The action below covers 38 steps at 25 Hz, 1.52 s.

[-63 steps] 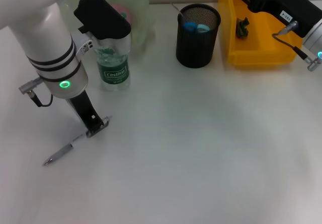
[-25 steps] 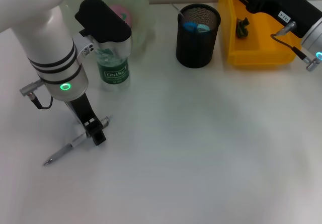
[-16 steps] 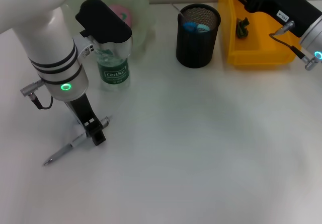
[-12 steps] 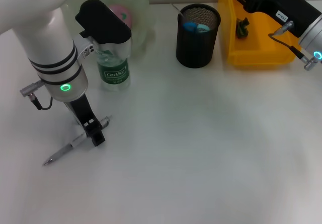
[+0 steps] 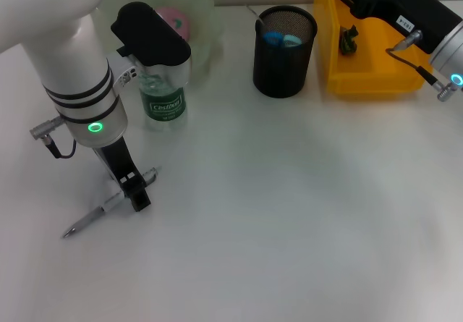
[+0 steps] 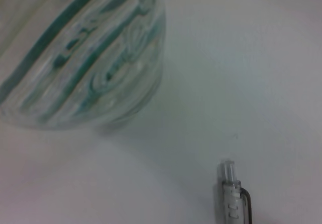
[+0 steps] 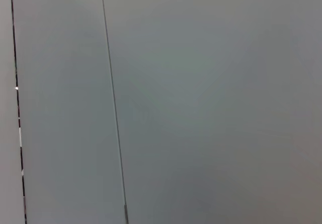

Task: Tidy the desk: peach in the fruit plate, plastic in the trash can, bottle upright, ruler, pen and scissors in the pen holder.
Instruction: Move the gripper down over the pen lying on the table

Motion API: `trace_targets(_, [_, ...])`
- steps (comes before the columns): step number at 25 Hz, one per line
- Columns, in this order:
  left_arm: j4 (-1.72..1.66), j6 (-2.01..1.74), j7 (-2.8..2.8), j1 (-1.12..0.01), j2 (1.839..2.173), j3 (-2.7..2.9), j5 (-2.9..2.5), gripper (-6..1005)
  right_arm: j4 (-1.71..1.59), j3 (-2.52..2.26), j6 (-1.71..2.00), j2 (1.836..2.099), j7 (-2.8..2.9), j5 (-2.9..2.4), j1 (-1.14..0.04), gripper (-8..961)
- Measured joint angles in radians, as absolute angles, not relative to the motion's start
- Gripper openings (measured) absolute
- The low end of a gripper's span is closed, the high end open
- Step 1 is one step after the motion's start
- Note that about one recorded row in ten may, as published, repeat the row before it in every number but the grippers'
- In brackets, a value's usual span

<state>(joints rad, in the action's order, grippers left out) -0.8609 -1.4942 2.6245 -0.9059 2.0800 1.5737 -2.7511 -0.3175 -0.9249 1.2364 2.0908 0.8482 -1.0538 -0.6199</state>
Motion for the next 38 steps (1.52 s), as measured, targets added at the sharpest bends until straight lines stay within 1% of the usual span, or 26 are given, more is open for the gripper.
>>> trace_targets(10, [-0.86, -1.493, 2.623, -0.906, 2.08, 1.576, -2.751, 723, -0.319, -0.925, 1.236, 2.09, 0.848, -1.054, -0.624, 604])
trace_targets(21, [-0.866, -1.493, 2.623, -0.905, 2.08, 1.59, -2.751, 660, -0.317, -0.925, 1.236, 2.089, 0.848, -1.054, -0.624, 604])
trace_targets(34, [-0.874, -1.496, 2.621, -0.907, 2.08, 1.581, -2.768, 629, -0.317, -0.925, 1.227, 2.089, 0.848, -1.054, -0.63, 604])
trace_targets(38, [-0.873, -1.496, 2.618, -0.909, 2.08, 1.583, -2.761, 445, -0.319, -0.925, 1.223, 2.089, 0.848, -1.054, -0.632, 604])
